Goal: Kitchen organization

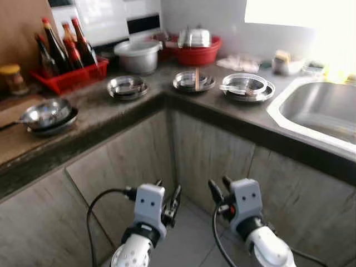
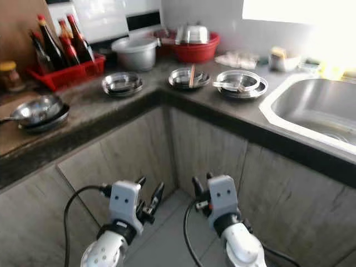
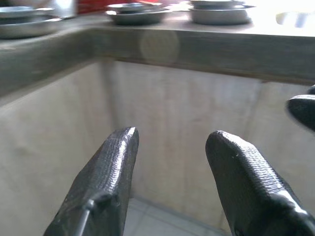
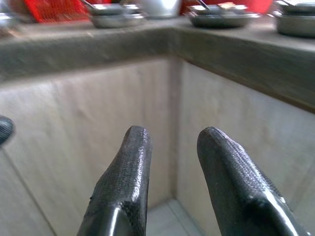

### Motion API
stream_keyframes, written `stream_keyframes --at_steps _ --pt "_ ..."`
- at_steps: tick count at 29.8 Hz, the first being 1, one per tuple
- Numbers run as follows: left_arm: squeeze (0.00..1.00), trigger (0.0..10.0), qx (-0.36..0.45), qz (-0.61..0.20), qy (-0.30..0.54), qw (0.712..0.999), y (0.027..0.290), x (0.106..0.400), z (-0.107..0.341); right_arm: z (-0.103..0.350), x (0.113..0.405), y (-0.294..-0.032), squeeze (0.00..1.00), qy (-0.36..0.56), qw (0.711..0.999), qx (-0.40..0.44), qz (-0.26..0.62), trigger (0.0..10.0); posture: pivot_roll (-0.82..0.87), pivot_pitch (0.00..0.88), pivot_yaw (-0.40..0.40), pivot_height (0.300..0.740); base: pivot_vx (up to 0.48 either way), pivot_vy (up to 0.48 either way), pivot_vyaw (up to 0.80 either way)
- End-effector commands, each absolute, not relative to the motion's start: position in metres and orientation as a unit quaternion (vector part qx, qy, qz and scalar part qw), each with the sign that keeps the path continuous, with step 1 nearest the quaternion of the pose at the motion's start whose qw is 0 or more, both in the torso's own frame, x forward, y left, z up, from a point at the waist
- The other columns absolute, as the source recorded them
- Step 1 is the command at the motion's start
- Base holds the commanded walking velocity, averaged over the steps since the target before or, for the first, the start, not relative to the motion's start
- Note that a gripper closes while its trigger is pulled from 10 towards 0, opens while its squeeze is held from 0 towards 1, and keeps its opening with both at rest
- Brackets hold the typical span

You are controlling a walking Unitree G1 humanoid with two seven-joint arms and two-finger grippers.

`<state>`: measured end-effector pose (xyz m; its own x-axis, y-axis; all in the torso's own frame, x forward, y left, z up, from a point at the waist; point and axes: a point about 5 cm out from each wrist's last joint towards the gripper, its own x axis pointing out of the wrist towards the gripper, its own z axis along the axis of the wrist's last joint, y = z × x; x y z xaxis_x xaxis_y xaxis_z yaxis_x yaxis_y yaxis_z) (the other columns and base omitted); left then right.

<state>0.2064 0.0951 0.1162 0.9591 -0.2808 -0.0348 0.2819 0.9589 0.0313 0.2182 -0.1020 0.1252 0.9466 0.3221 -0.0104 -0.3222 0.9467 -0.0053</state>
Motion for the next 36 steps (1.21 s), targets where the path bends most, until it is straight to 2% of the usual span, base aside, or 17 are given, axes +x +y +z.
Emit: stream_keyframes --at_steps 1,7,16,36 --pt "0.00 10.0 0.028 -0.130 0.015 0.991 0.0996 0.2042 0.1194 0.1328 0.2176 -0.1006 0.00 -0.005 0.987 0.007 0.159 10.0 0.06 0.057 0.014 0.740 0.000 0.000 0.00" --pt "0.00 10.0 0.025 -0.123 0.016 0.992 0.0999 0.2040 0.1202 0.1348 0.2165 -0.1030 0.00 -0.010 0.988 0.006 0.152 10.0 0.06 0.054 0.014 0.740 0.000 0.000 0.00" --pt "0.00 10.0 0.026 -0.132 0.018 0.991 0.0948 0.2048 0.1210 0.1318 0.2166 -0.1039 0.00 0.003 0.987 -0.001 0.158 10.0 0.06 0.048 0.002 0.740 0.000 0.000 0.80" --pt "0.00 10.0 0.032 -0.134 0.022 0.990 0.0962 0.2074 0.1193 0.1263 0.2189 -0.1005 0.00 0.014 0.986 0.000 0.165 10.0 0.07 0.034 0.014 0.740 0.378 0.000 0.80"
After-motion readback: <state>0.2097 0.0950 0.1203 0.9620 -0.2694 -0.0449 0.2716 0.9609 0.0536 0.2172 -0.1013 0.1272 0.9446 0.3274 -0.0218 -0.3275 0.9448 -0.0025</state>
